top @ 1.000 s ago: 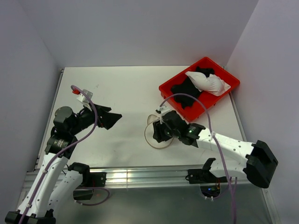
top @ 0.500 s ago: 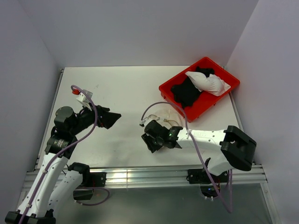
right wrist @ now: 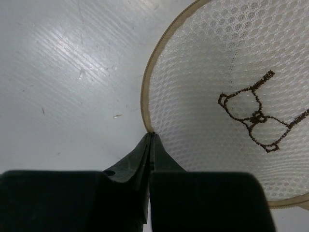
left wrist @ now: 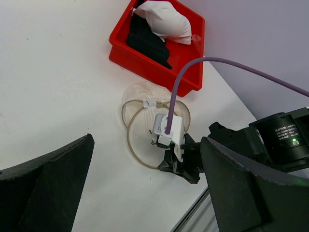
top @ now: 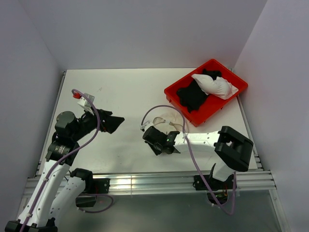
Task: Place the bra in the laundry bag and zip it closed
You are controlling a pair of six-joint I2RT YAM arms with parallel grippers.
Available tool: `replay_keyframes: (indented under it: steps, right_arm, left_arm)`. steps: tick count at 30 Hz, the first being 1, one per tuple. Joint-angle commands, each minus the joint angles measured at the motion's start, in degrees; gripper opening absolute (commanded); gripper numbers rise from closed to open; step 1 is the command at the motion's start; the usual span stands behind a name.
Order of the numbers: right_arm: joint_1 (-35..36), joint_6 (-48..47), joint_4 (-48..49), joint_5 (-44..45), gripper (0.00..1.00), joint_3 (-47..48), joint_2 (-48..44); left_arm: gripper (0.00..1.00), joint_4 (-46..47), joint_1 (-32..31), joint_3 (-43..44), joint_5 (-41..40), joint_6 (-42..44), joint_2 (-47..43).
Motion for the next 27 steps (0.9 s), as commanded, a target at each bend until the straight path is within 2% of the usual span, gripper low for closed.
replay_keyframes:
  steps: [1, 6, 14, 21, 24, 27]
  right_arm:
    - [0.71, -1.06, 1.83, 4.63, 0.00, 3.03, -0.95]
    - [0.71, -0.45, 2.89, 3.66, 0.00, 4.70, -6.74]
    - [0.63, -2.99, 5.08, 6.38, 0.00, 19.19, -15.37]
    - [-1.74, -3.44, 6.05, 7.08, 0.00, 35.44, -11.86]
    - [-3.59, -1.69, 7.37, 6.74, 0.00, 37.48, -10.45]
    - [-7.80, 3.31, 11.23, 3.32, 0.00, 35.48, -9.66]
  left_arm:
    - [0.99, 0.50, -0.44, 2.23, -0.58, 1.11, -0.87]
    - [0.99, 0.23, -0.96, 2.31, -1.02, 1.29, -1.14]
    - [0.99, -0.82, -1.67, 2.66, -5.32, 0.85, -2.10]
    - [0.99, -2.49, -2.02, 2.84, -12.88, -0.38, -2.98]
    - [0.99, -3.01, -2.02, 3.02, -14.63, -0.65, -3.33]
    - [0.99, -3.19, -1.93, 3.02, -15.08, -0.56, -3.07]
